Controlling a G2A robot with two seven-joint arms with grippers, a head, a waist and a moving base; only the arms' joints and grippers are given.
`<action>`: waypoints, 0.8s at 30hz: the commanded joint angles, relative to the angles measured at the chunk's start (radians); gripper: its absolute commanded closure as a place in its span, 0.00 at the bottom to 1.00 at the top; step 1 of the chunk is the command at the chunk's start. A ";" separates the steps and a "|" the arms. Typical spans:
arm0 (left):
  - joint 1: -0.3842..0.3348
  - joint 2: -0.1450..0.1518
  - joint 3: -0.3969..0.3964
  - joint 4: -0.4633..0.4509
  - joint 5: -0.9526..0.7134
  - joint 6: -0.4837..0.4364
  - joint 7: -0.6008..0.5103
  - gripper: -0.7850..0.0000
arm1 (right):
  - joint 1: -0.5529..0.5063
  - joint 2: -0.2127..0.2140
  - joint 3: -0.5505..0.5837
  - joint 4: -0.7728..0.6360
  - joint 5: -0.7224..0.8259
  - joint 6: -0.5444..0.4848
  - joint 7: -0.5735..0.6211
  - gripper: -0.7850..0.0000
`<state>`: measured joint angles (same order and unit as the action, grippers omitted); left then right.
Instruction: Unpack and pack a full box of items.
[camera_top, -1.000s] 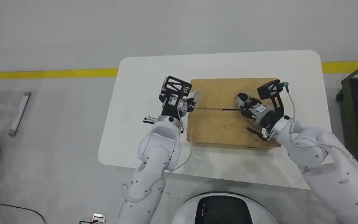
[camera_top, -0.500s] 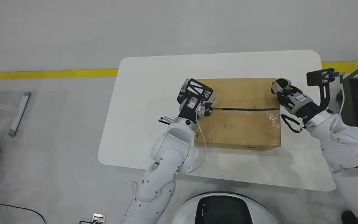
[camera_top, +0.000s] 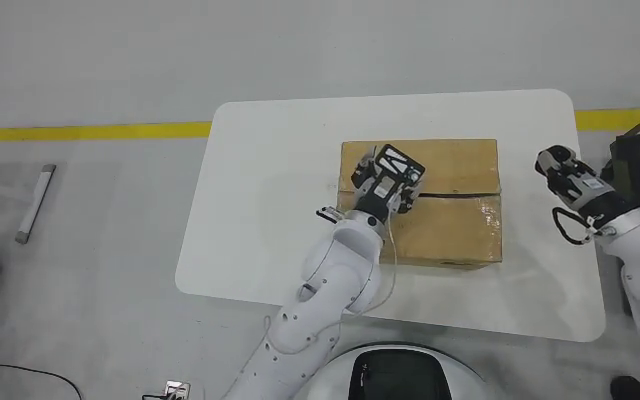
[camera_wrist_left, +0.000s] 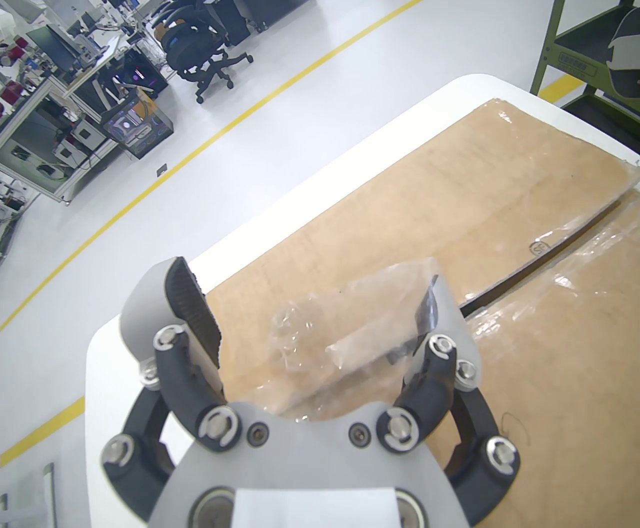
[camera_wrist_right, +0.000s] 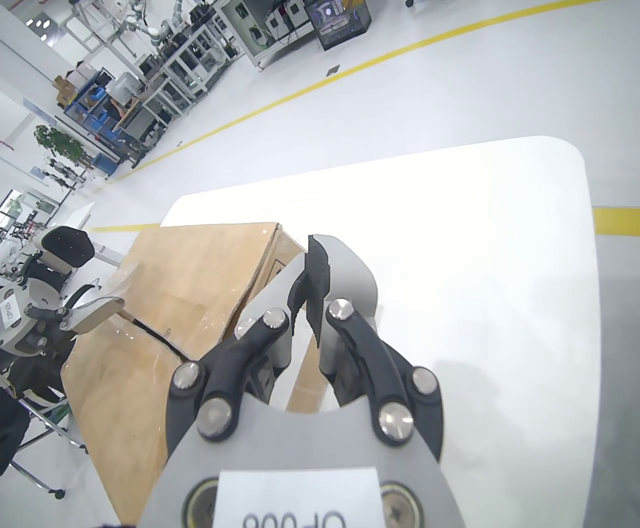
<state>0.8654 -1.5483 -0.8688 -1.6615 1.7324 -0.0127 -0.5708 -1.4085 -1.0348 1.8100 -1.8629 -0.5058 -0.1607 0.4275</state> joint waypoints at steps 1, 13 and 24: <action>-0.007 -0.006 0.014 0.012 0.000 0.004 0.001 0.00 | -0.008 0.001 0.016 0.005 0.007 -0.007 0.000 1.00; -0.048 -0.046 0.086 0.081 -0.016 0.023 0.005 0.00 | -0.060 0.004 0.096 0.036 0.043 -0.045 -0.003 1.00; -0.100 -0.087 0.146 0.151 -0.040 0.012 0.022 0.00 | -0.106 0.005 0.155 0.053 0.071 -0.064 -0.014 1.00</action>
<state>0.7700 -1.6320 -0.7276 -1.5174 1.6935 0.0005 -0.5513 -1.5104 -1.0295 1.9606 -1.8105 -0.4372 -0.2242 0.4149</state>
